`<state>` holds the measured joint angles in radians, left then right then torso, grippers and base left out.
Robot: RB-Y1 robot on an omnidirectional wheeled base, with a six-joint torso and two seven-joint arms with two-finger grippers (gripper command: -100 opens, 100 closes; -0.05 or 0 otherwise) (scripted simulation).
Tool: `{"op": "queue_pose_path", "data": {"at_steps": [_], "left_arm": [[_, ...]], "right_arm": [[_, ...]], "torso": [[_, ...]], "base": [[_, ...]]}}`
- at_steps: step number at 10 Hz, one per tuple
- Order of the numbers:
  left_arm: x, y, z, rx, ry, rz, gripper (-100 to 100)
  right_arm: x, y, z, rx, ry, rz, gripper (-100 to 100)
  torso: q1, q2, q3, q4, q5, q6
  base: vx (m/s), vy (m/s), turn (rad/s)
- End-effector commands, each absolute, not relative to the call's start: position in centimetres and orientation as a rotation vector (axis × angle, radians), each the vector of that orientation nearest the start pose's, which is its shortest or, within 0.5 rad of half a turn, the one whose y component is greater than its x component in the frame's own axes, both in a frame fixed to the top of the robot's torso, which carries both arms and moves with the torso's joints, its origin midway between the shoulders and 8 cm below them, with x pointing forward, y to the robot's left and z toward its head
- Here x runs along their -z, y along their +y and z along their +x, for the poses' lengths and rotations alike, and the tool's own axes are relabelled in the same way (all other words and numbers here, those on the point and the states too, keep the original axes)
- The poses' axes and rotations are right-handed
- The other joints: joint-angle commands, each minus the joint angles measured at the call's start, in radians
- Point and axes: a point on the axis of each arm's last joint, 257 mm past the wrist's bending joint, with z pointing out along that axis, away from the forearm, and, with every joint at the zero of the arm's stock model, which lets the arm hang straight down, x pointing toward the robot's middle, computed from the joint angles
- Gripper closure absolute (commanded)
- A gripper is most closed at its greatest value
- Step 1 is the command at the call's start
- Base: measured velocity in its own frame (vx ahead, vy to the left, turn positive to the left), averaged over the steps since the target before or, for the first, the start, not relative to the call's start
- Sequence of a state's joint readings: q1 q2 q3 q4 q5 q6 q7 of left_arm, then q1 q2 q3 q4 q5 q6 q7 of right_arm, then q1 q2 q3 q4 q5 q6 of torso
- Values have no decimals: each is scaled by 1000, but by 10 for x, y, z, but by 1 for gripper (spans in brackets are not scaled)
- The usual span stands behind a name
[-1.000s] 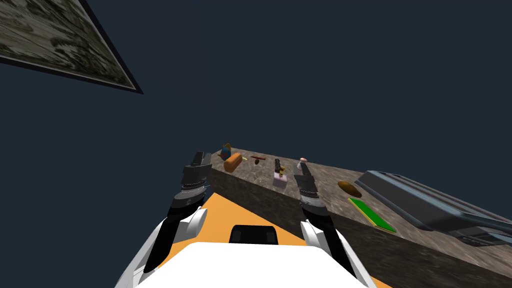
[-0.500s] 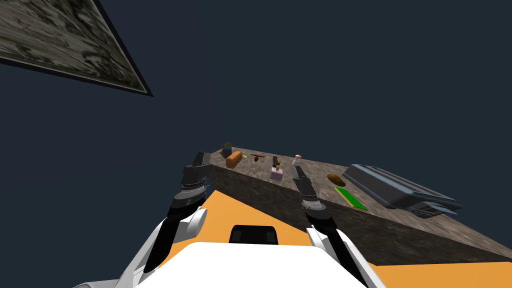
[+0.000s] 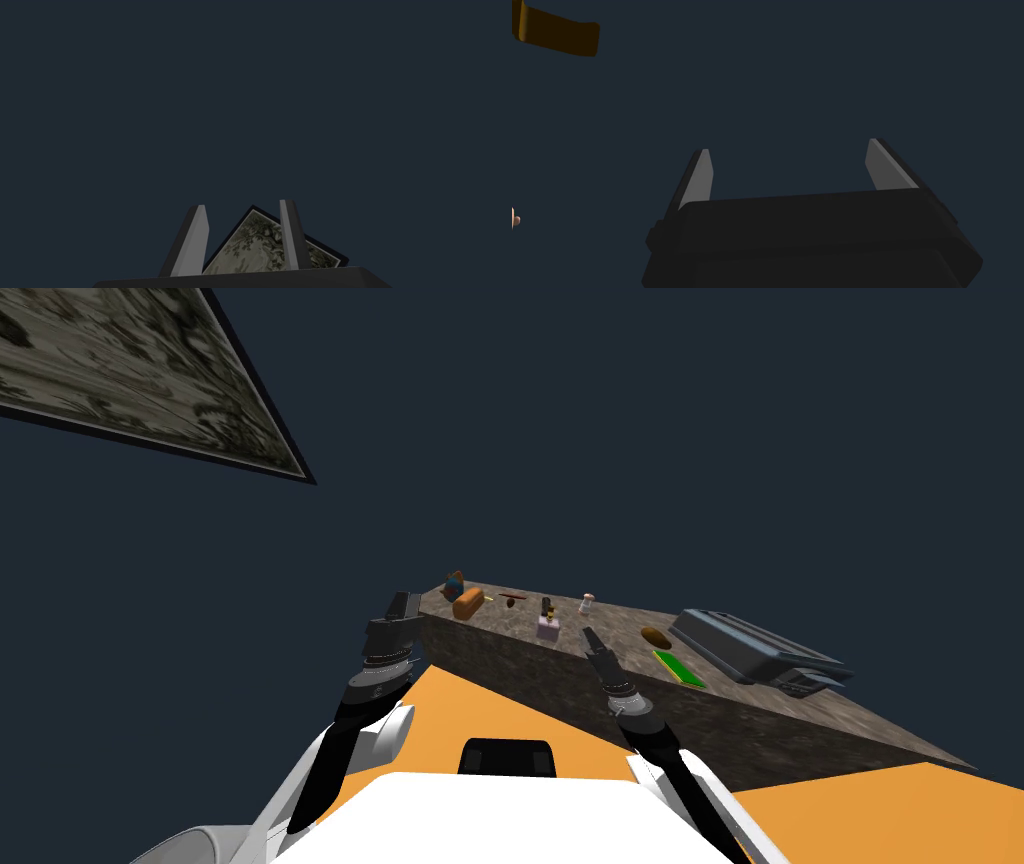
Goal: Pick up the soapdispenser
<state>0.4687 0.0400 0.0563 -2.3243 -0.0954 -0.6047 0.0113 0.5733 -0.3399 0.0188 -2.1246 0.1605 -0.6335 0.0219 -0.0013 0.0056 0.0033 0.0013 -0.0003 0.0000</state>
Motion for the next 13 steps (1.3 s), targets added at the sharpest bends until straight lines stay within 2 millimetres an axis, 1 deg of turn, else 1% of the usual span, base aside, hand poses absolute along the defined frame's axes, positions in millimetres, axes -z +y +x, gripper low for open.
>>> {"op": "queue_pose_path", "data": {"at_steps": [1, 2, 3, 4, 5, 6, 7, 8, 9, 10, 11, 12, 13], "left_arm": [[-71, 267, 317, 1249, 577, -420, 0], [-71, 267, 317, 1249, 577, -420, 0], [-71, 267, 317, 1249, 577, -420, 0], [-71, 267, 317, 1249, 577, -420, 0], [-71, 267, 317, 1249, 577, -420, 0], [-71, 267, 317, 1249, 577, -420, 0], [-71, 267, 317, 1249, 577, -420, 0], [-71, 267, 317, 1249, 577, -420, 0], [-71, 267, 317, 1249, 577, -420, 0], [-71, 267, 317, 1249, 577, -420, 0], [-71, 267, 317, 1249, 577, -420, 0], [-71, 267, 317, 1249, 577, -420, 0], [-71, 267, 317, 1249, 577, -420, 0]], "right_arm": [[65, -236, 341, -1174, 1090, 324, -100], [76, -234, 339, -1166, 1139, 291, -100], [76, -233, 339, -1165, 1149, 281, -100], [88, -231, 337, -1157, 1198, 249, -100], [89, -230, 336, -1156, 1211, 236, -100], [101, -229, 334, -1148, 1261, 205, -100], [103, -228, 333, -1146, 1276, 188, -100], [116, -228, 330, -1137, 1326, 159, -100], [117, -227, 329, -1134, 1344, 139, -100], [130, -227, 326, -1125, 1393, 111, -100], [132, -227, 325, -1121, 1414, 87, -100], [146, -228, 321, -1111, 1463, 61, -100], [148, -228, 319, -1106, 1486, 33, -100]], "torso": [[0, 0, 0, 0, 0, 0], [0, -1, 0, 0, 0, 0], [0, 0, 0, 0, 0, 0], [0, -1, -1, 0, 0, 0], [0, -1, 0, 0, 0, 0], [0, -2, -1, 0, 0, 0], [0, -2, -1, 0, 0, 0], [0, -2, -1, 0, 0, 0], [0, -2, -1, 0, 0, 0], [1, -2, -1, 0, 0, 0], [1, -1, -1, 0, 0, 0], [0, -2, -1, 0, 0, 0], [-1, -2, -1, 0, 0, 0]], "base": [[-68, -13, -12], [-77, -20, -17], [-67, -16, -9], [-73, -13, -15], [-58, -13, -8], [-61, -17, -6], [-62, -19, -4], [-64, -20, 0], [-58, -11, 1], [-69, -13, 6], [-56, -23, 2], [-56, -33, 15], [-42, -28, 11]]}}
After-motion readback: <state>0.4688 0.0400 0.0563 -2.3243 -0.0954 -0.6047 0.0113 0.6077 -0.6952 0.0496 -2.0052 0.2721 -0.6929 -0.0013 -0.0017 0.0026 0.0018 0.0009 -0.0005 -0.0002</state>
